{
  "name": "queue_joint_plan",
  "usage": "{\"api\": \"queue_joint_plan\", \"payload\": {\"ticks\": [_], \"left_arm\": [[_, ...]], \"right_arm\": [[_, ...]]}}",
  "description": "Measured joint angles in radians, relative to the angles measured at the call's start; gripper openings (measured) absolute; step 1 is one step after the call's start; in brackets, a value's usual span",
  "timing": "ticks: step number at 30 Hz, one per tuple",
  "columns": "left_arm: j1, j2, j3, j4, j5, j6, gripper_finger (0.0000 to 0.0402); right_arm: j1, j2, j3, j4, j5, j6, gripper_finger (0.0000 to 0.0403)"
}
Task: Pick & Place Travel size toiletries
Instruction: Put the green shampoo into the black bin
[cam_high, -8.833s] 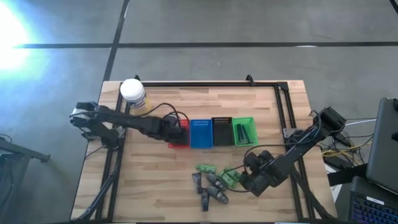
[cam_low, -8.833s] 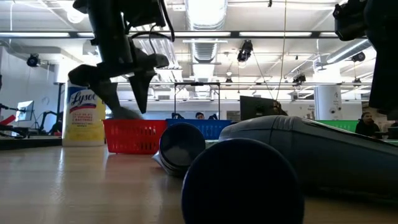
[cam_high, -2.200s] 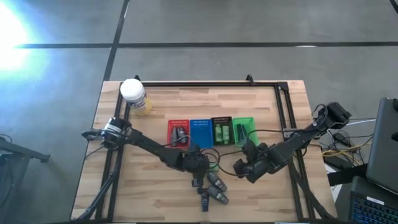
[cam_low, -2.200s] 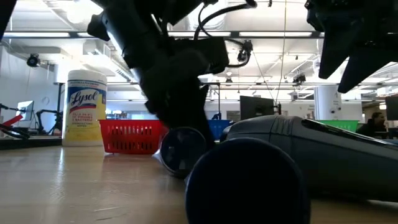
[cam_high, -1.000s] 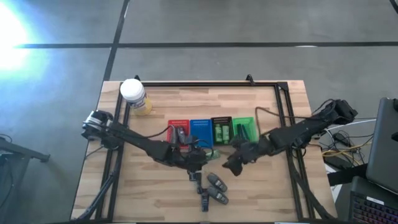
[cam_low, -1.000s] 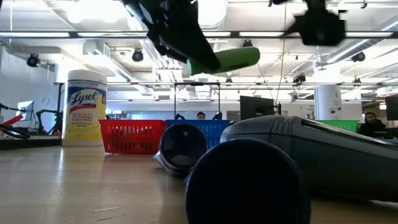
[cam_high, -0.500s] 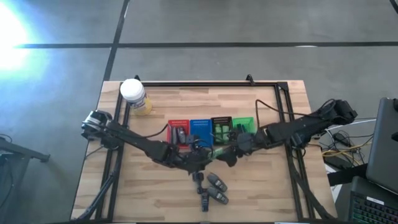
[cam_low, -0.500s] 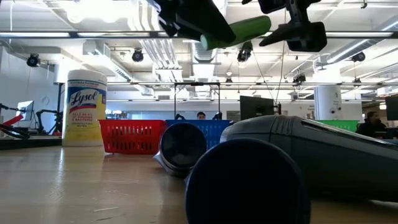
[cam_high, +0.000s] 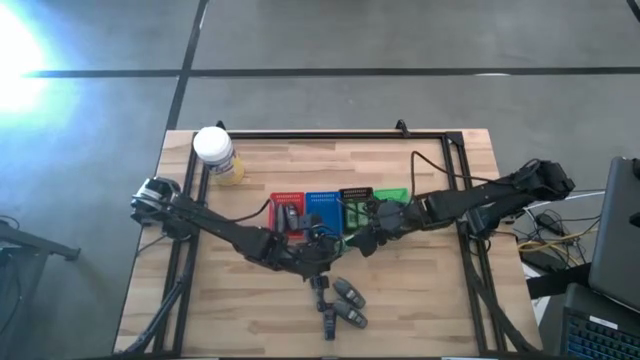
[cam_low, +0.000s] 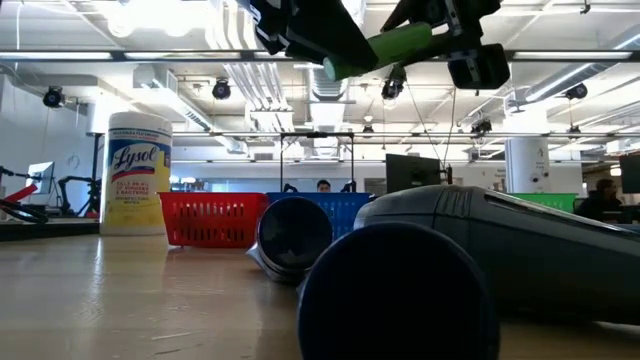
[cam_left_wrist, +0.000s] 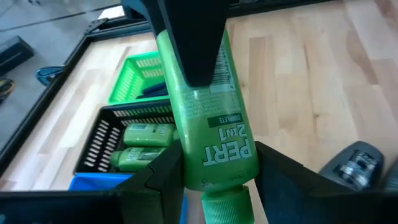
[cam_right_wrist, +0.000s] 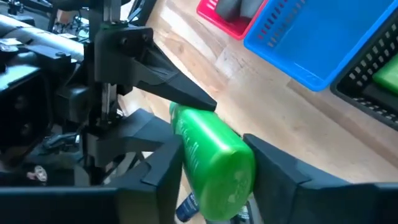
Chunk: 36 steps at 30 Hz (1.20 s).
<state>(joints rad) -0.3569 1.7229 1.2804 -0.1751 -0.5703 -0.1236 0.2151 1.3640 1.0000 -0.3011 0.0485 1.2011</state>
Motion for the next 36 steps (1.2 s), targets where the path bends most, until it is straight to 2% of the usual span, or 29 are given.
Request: {"api": "queue_joint_plan", "payload": {"ticks": [8,12,16,21,23,25,27,30,36], "left_arm": [[0.011,0.000,-0.005,-0.001,-0.014,0.017,0.0173],[0.016,0.002,-0.009,-0.011,-0.034,0.010,0.0190],[0.014,-0.008,-0.007,-0.112,-0.060,-0.059,0.0217],[0.013,-0.017,-0.010,-0.329,-0.055,-0.269,0.0246],[0.010,-0.024,-0.009,-0.387,-0.025,-0.347,0.0252],[0.010,-0.026,-0.014,-0.438,0.054,-0.393,0.0253],[0.012,-0.026,-0.034,-0.430,0.139,-0.420,0.0252],[0.013,-0.028,-0.061,-0.416,0.202,-0.428,0.0250],[0.012,-0.042,-0.125,-0.331,0.315,-0.405,0.0252]], "right_arm": [[-0.023,-0.002,0.000,-0.004,0.003,-0.019,0.0115],[-0.038,-0.002,0.006,-0.061,0.068,-0.052,0.0111],[-0.060,0.006,-0.005,-0.194,0.200,-0.083,0.0109],[-0.072,0.000,-0.002,-0.336,0.442,-0.083,0.0109],[-0.073,0.016,-0.005,-0.367,0.532,-0.100,0.0109],[-0.073,0.029,-0.002,-0.358,0.592,-0.111,0.0110],[-0.073,0.064,-0.001,-0.356,0.608,-0.128,0.0113],[-0.071,0.134,-0.001,-0.353,0.609,-0.132,0.0128],[-0.072,0.238,0.009,-0.337,0.625,-0.109,0.0186]]}}
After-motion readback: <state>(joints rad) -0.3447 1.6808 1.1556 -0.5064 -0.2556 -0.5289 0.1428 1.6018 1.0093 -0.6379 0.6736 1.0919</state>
